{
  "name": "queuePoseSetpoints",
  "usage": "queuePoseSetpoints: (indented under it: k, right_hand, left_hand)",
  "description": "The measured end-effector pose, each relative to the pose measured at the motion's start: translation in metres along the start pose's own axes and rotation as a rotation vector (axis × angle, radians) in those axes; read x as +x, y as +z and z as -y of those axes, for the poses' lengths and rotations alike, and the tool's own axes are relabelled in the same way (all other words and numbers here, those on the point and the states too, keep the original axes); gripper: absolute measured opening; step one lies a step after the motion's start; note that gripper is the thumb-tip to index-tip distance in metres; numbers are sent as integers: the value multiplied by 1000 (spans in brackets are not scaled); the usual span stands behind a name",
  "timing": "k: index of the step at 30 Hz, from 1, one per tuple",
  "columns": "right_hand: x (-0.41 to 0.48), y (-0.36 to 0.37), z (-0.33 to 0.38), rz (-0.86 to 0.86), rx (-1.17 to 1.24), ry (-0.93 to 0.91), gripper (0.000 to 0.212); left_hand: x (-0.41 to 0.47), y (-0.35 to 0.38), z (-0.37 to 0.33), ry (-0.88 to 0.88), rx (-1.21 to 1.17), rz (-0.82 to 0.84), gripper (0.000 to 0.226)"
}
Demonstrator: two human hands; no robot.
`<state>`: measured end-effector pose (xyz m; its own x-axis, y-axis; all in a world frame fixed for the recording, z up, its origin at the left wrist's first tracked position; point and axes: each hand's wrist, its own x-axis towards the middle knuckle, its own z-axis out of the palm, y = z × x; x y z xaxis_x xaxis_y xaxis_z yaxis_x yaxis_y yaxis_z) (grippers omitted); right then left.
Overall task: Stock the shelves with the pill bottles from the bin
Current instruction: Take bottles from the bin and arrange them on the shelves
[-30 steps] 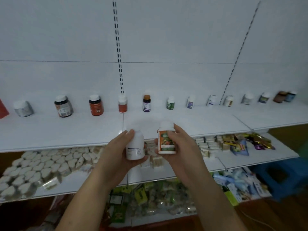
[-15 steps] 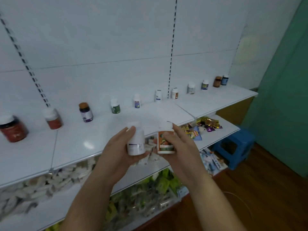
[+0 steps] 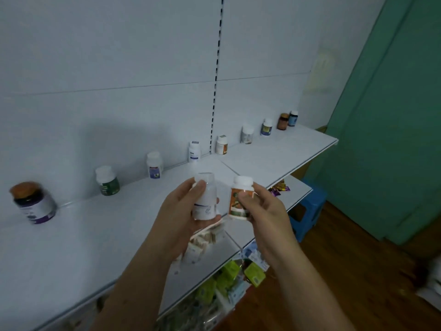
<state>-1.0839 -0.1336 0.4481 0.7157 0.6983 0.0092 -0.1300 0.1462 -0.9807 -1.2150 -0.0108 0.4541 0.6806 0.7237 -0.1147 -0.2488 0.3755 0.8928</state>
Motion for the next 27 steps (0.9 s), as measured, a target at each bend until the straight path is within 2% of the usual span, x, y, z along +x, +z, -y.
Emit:
queuePoseSetpoints:
  k: [4, 8, 12, 20, 27]
  right_hand:
    - [38, -14, -1, -66, -93, -70, 28]
    - [82, -35, -10, -113, -251, -105, 33]
    - [135, -55, -19, -74, -351, -114, 39]
    - [286, -75, -43, 177, -520, -192, 41]
    - [376, -84, -70, 442, -562, -103, 45]
  left_hand:
    - [47, 9, 0, -16, 13, 5, 27]
    - [85, 20, 7, -28, 12, 3, 29]
    - [121, 33, 14, -14, 20, -24, 26]
    - [189, 67, 22, 40, 12, -186, 27]
    - [218, 104, 33, 74, -23, -401, 30]
